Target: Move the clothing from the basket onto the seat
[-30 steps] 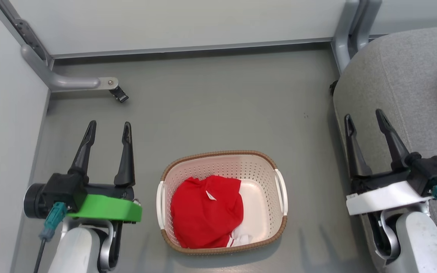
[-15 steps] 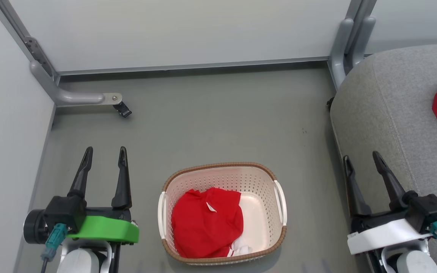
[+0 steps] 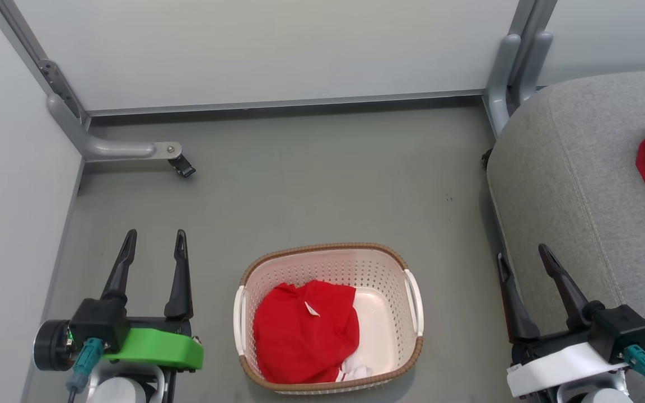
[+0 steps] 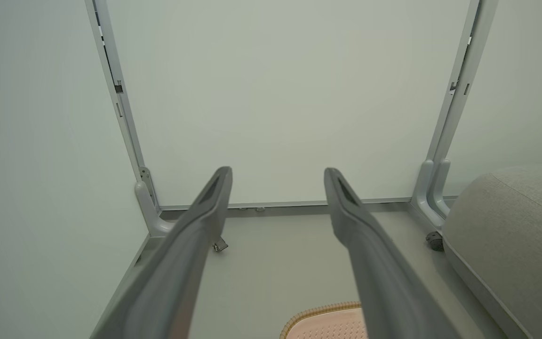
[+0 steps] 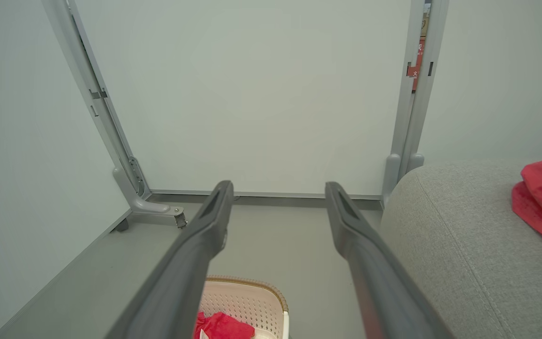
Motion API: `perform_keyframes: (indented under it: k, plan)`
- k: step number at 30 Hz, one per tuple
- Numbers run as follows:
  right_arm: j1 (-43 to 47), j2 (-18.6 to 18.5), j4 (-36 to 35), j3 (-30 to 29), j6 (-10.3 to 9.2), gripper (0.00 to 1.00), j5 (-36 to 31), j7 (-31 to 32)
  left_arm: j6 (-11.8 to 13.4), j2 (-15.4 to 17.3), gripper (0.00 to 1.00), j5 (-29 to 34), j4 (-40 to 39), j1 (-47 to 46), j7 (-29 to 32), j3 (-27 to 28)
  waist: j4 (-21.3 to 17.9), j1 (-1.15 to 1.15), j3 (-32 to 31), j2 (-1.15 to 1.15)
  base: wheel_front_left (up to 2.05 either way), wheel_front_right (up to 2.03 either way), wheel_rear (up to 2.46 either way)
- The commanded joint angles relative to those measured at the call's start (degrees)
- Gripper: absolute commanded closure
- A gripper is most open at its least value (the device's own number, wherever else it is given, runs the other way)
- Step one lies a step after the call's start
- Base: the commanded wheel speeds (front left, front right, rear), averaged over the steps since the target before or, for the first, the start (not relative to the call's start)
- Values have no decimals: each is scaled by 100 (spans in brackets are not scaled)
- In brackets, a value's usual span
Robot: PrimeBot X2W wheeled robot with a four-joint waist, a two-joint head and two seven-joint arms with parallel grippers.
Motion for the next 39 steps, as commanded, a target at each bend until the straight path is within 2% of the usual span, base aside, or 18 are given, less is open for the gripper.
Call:
perform_keyframes:
  k: [1, 14, 21, 29, 39]
  plan:
    - [52, -15, 13, 1, -6, 0, -16, -12, -35, -6, 0, 22, 9, 104, -3, 25, 1, 0, 6, 0, 0, 0, 0]
    - [-58, -14, 37, 2, -6, 0, -42, -12, -58, -27, 0, 96, -1, 7, -3, 53, -15, 0, 106, 0, 0, 0, 0]
    - [-197, -14, 42, 48, -6, 0, -74, -12, -146, -28, 0, 193, 138, -279, -3, -128, -110, 0, 237, 0, 0, 0, 0]
    - [-519, -14, -36, 158, -6, 0, -172, -12, -227, 185, 0, 335, 775, -1001, -2, -547, -406, 0, 620, 0, 0, 0, 0]
    - [-1206, -14, -193, 280, -6, 0, -169, -12, -244, 475, 0, 297, 1847, -2091, -3, -1145, -914, 0, 1507, 0, 0, 0, 0]
